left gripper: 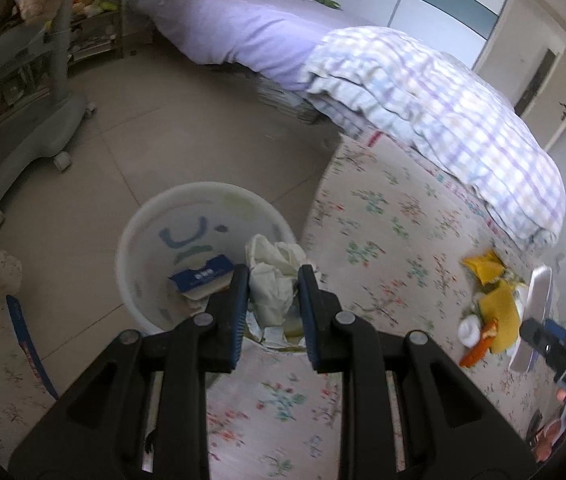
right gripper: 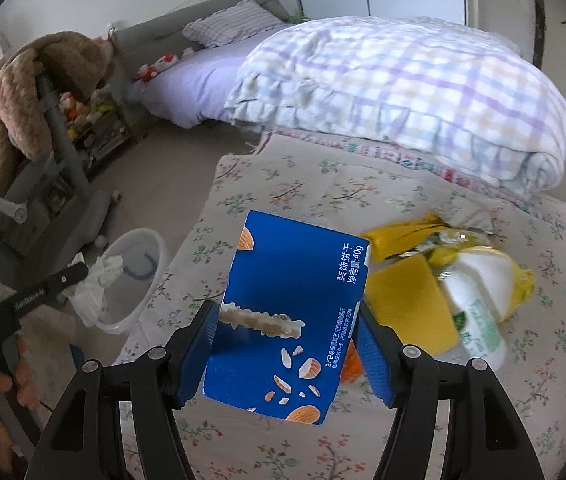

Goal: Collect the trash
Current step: 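Carry the tissue to the wastebasket and open the left tool over it, then open the right tool to drop the blue box into the wastebasket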

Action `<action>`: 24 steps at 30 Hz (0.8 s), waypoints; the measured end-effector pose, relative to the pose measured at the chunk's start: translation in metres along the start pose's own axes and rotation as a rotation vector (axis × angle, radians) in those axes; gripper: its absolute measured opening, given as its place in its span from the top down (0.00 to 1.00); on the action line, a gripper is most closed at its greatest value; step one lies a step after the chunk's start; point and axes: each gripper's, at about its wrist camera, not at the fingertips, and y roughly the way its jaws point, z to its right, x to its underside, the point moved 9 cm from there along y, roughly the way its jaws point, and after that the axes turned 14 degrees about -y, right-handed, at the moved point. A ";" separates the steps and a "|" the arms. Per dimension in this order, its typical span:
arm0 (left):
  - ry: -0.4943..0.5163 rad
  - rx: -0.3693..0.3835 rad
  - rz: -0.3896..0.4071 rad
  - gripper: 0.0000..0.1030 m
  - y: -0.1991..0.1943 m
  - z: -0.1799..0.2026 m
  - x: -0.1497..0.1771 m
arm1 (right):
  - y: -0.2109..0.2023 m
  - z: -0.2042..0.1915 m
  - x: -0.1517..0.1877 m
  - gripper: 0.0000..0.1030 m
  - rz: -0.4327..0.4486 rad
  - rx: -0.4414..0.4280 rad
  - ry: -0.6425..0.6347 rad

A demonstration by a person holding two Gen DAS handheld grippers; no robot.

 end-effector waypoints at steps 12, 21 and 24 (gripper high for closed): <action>-0.103 -0.110 0.030 0.15 0.002 -0.056 -0.028 | 0.027 -0.047 -0.009 0.35 -0.003 -0.099 -0.042; -0.164 -0.267 0.030 0.06 -0.009 -0.119 -0.030 | 0.073 -0.105 -0.033 0.34 -0.025 -0.207 -0.037; -0.134 -0.294 0.038 0.06 -0.014 -0.131 -0.029 | 0.091 -0.128 -0.042 0.34 -0.040 -0.222 -0.053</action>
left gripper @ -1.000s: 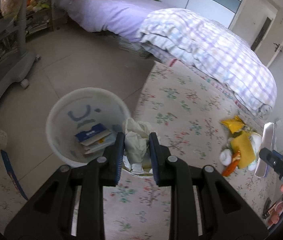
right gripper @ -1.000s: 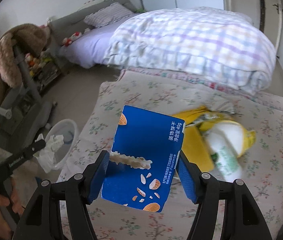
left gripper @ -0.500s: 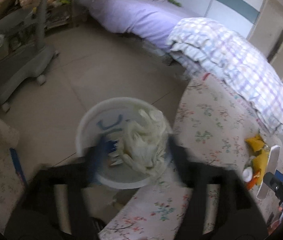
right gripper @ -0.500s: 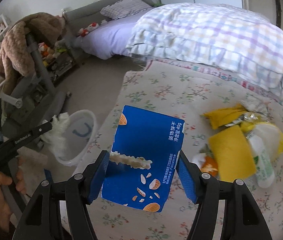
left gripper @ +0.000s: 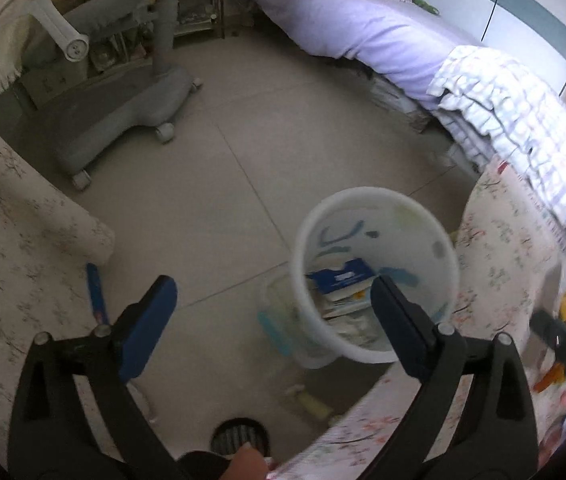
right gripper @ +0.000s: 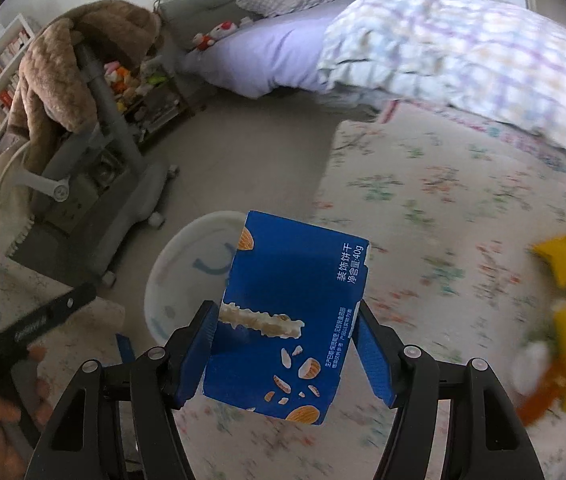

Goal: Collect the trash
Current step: 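Open the right tool to drop the blue box into the wastebasket, then grasp the orange wrapper with the left tool while the right tool approaches the white bottle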

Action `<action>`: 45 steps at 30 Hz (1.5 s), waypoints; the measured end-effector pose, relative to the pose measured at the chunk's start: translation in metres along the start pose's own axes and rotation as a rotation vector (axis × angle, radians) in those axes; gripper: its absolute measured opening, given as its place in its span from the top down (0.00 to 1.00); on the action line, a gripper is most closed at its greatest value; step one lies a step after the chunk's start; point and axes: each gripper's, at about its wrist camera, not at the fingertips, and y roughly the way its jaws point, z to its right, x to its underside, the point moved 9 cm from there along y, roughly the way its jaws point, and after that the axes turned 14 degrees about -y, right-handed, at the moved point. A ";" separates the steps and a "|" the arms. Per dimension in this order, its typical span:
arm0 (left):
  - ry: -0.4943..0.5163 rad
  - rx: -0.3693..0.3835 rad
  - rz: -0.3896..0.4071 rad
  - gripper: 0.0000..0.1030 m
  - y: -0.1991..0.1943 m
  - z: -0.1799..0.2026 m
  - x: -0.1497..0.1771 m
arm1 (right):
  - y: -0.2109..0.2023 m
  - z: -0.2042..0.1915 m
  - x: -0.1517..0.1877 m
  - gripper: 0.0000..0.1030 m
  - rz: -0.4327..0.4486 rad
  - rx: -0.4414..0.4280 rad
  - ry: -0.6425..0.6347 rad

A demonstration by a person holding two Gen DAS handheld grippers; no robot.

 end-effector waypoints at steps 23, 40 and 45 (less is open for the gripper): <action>0.078 0.002 0.002 0.03 -0.006 -0.004 0.006 | 0.021 -0.026 -0.025 0.11 0.012 -0.018 -0.004; 0.175 0.071 -0.017 0.03 -0.022 0.056 0.036 | -0.078 0.088 0.044 0.11 -0.005 0.165 0.086; 0.209 0.104 -0.029 0.03 -0.028 0.083 0.051 | -0.101 0.117 0.064 0.11 -0.011 0.209 0.104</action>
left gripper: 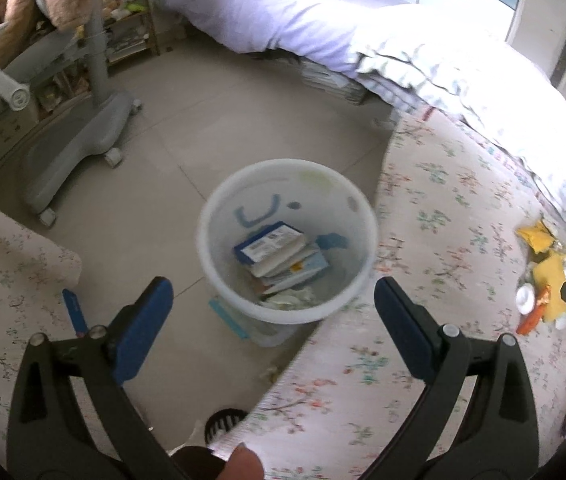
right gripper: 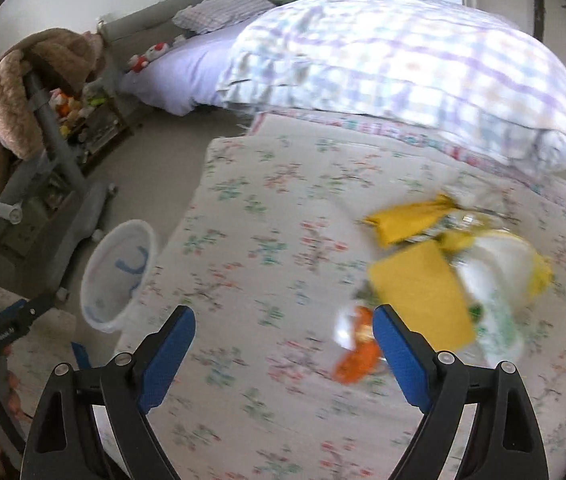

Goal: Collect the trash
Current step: 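Grasp the orange wrapper with the left tool while the right tool approaches the white bottle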

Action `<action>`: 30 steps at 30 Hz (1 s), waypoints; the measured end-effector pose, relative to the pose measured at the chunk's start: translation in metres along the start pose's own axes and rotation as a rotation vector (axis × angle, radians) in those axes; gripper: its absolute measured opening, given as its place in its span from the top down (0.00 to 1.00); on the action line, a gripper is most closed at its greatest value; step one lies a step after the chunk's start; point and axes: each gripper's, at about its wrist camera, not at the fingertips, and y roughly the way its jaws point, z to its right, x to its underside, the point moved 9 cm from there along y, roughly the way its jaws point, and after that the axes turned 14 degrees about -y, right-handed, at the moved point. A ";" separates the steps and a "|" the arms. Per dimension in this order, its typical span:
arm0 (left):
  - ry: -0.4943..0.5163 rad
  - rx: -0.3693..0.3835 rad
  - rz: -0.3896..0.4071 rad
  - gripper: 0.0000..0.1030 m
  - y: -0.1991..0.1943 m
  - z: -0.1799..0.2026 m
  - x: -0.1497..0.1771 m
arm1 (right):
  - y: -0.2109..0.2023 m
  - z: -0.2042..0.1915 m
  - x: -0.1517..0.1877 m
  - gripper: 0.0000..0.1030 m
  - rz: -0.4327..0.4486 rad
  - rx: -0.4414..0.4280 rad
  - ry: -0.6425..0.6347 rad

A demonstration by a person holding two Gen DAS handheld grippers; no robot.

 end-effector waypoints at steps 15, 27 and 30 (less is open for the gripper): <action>0.107 0.072 -0.043 0.03 -0.002 0.085 0.033 | -0.046 0.080 0.043 0.11 0.012 0.000 0.131; 0.221 0.139 -0.099 0.03 0.000 0.169 0.073 | -0.052 0.141 0.074 0.11 -0.035 0.064 0.204; 0.238 0.154 -0.121 0.03 0.002 0.189 0.084 | -0.056 0.151 0.081 0.11 -0.045 0.075 0.204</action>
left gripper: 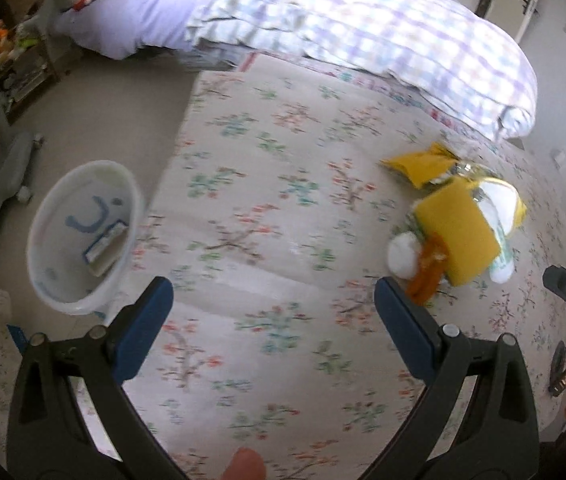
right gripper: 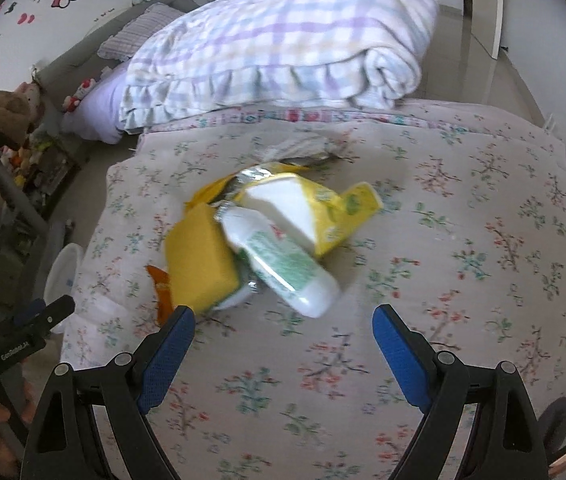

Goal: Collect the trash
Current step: 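Grasp the orange wrapper with the left tool while the right tool approaches the white bottle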

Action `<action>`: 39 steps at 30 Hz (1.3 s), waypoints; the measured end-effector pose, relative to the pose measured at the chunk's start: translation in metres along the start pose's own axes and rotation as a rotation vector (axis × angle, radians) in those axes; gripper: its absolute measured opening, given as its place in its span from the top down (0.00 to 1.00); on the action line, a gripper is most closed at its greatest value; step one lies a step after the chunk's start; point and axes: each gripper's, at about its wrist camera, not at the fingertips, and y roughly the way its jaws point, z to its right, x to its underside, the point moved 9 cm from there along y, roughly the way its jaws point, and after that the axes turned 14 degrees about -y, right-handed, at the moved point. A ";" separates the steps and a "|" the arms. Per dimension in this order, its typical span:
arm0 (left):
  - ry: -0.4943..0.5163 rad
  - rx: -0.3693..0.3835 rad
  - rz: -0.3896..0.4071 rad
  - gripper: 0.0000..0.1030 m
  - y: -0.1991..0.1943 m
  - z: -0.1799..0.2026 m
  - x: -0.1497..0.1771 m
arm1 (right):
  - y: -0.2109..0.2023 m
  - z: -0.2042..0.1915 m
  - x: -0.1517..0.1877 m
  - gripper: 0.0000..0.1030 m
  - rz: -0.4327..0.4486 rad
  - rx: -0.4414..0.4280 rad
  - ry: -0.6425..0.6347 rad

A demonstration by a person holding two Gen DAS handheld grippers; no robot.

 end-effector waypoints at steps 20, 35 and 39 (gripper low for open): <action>0.205 0.118 -0.110 0.51 0.053 0.100 0.046 | 0.013 0.038 0.017 0.11 -0.071 0.032 0.010; 0.203 0.163 -0.120 0.85 0.039 0.097 0.044 | 0.046 0.018 -0.005 0.13 -0.102 -0.009 -0.008; 0.185 0.162 -0.099 0.85 0.027 0.083 0.040 | 0.056 0.005 -0.012 0.27 -0.112 -0.040 -0.018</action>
